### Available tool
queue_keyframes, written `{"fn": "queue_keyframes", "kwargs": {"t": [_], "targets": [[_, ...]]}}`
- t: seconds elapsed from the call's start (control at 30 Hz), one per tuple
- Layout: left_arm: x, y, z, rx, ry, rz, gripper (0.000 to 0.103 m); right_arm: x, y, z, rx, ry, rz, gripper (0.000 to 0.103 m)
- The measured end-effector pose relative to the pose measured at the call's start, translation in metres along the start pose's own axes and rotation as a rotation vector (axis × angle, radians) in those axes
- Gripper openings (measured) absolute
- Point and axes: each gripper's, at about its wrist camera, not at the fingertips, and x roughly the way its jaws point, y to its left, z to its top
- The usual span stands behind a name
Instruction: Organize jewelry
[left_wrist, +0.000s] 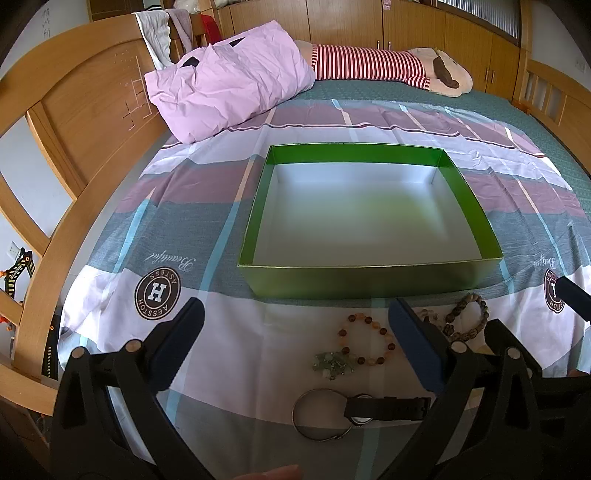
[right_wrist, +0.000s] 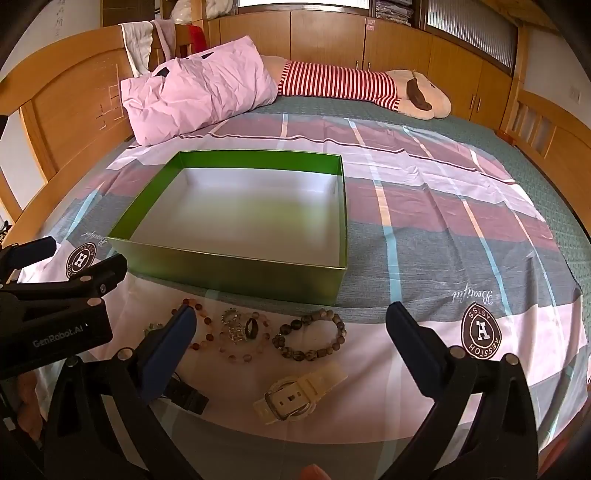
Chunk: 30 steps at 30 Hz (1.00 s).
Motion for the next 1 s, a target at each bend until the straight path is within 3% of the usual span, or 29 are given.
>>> {"fn": "queue_keyframes", "kwargs": {"t": [1.0], "targets": [[0.0039, 0.0044, 0.0023, -0.003, 0.013, 0.006, 0.101, -0.0015, -0.0021, -0.0003, -0.004, -0.030, -0.002, 0.102]]}}
